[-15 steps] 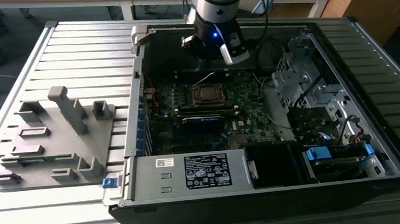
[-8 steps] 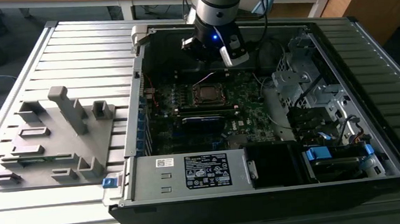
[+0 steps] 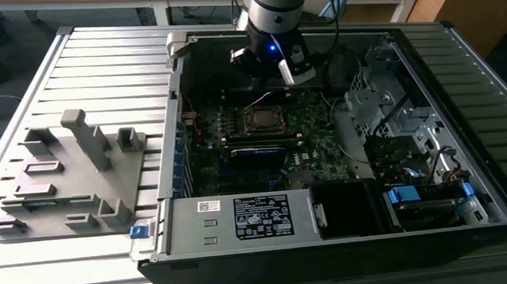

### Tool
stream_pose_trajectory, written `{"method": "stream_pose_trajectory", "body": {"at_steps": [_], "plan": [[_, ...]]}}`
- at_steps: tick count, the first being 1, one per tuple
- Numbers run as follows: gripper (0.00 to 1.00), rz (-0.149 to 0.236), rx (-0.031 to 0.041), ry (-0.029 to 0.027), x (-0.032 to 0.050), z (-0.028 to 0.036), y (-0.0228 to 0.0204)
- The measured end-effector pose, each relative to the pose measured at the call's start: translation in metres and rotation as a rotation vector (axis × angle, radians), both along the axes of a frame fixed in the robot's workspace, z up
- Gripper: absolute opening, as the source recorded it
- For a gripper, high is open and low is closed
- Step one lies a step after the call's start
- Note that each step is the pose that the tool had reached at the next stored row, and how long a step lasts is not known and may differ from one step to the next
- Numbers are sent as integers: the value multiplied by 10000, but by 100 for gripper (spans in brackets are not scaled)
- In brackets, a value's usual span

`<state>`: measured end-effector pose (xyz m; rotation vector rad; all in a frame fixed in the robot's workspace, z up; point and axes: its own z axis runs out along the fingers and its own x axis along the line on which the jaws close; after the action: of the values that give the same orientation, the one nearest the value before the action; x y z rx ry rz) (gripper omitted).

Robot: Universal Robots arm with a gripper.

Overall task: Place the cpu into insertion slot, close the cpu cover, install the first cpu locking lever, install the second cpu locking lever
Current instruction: 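Install the first cpu locking lever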

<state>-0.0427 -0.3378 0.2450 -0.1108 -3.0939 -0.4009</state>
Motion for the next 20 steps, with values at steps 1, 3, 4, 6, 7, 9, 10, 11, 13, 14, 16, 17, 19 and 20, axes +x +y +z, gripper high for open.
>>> {"method": "stream_pose_trajectory", "body": {"at_steps": [1, 3, 4, 6, 7, 9, 10, 11, 13, 14, 16, 17, 19, 20], "plan": [[11, 0, -1, 0, 0, -5, 0], [11, 0, -3, 1, 0, -5, 0], [11, 0, -3, 1, 0, -5, 0], [11, 0, -2, 0, 0, -6, 0], [11, 0, -2, 0, 0, -6, 0], [11, 0, 2, -1, 0, -10, 0], [11, 0, 3, -3, 0, -16, 1], [11, 0, 0, -1, 0, -21, 0], [11, 0, -1, 0, 0, -36, 0], [11, 0, -1, -1, 0, -43, 0], [11, 0, -8, 1, 0, -51, 0], [11, 0, -8, 0, 0, -51, 0], [11, 0, -7, 0, 0, -52, 0], [11, 0, -7, 0, 0, -52, 0]]}}
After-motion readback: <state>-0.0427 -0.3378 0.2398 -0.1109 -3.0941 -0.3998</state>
